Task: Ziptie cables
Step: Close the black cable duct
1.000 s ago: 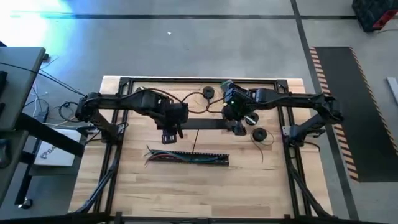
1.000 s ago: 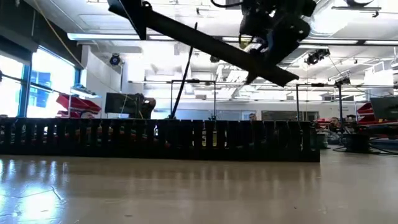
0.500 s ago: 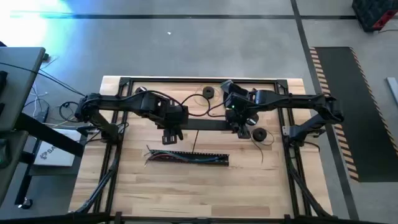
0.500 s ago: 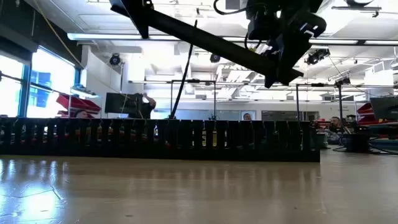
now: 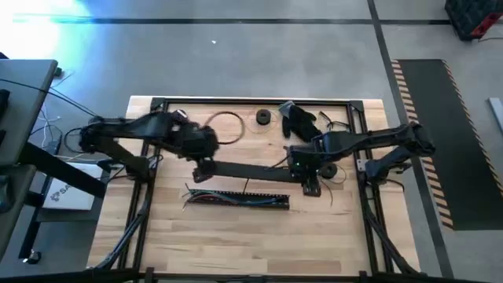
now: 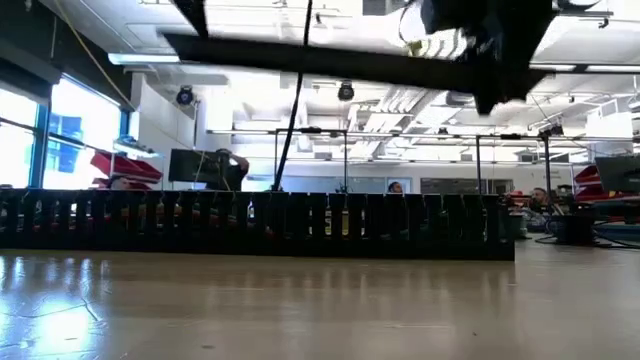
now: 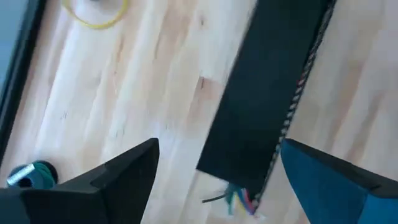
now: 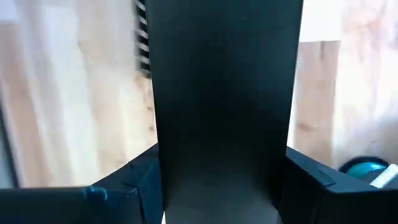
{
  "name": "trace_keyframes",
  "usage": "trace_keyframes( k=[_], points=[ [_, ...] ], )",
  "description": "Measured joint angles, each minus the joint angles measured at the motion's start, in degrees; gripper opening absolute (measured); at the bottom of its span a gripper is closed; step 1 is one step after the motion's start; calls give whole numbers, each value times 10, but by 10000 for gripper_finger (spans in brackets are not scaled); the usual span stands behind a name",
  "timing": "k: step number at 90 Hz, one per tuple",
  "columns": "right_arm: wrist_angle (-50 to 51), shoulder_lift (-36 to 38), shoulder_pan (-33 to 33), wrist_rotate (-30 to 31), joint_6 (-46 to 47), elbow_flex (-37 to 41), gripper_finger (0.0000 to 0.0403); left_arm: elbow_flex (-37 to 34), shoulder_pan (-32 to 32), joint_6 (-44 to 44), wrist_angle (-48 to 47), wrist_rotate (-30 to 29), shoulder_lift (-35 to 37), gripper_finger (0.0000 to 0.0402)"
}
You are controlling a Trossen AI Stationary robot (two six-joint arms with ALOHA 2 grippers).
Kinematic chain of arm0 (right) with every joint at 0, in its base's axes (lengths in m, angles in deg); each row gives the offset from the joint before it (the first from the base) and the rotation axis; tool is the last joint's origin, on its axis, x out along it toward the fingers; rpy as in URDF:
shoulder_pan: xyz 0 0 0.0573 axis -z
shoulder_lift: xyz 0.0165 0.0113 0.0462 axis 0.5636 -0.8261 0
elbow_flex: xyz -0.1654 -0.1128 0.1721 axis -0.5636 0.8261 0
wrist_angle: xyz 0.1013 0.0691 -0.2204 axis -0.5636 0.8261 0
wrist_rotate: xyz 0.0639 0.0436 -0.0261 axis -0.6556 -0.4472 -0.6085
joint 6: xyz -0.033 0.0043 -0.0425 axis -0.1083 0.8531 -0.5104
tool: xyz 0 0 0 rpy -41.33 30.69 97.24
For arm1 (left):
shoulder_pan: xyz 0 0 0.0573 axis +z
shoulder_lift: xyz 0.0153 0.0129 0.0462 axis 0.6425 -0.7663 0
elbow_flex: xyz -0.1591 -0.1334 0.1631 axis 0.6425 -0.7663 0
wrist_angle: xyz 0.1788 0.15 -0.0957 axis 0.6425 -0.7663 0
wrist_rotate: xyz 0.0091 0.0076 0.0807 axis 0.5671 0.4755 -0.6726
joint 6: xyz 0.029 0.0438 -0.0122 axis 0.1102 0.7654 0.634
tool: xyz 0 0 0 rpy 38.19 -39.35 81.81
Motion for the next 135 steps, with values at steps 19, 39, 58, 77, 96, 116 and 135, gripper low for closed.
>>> trace_keyframes(
  k=[19,39,58,77,96,116,135],
  points=[
    [98,-144,-35,-4,28,-162,204,-71,-45,-94,20,-43,99,305],
    [137,-272,-41,-7,88,-303,204,-159,-66,-134,73,-47,141,298],
    [132,-325,-40,-16,86,-331,204,-271,-81,-149,186,-12,144,282],
    [125,-339,-44,-19,82,-331,204,-364,-78,-213,262,15,144,236],
    [116,-342,-53,-17,56,-332,204,-405,-85,-272,301,30,144,170],
    [131,-365,-59,2,62,-331,204,-465,-101,-312,353,30,145,126],
    [133,-361,-67,24,84,-331,204,-474,-111,-332,362,34,149,113]
  ],
)
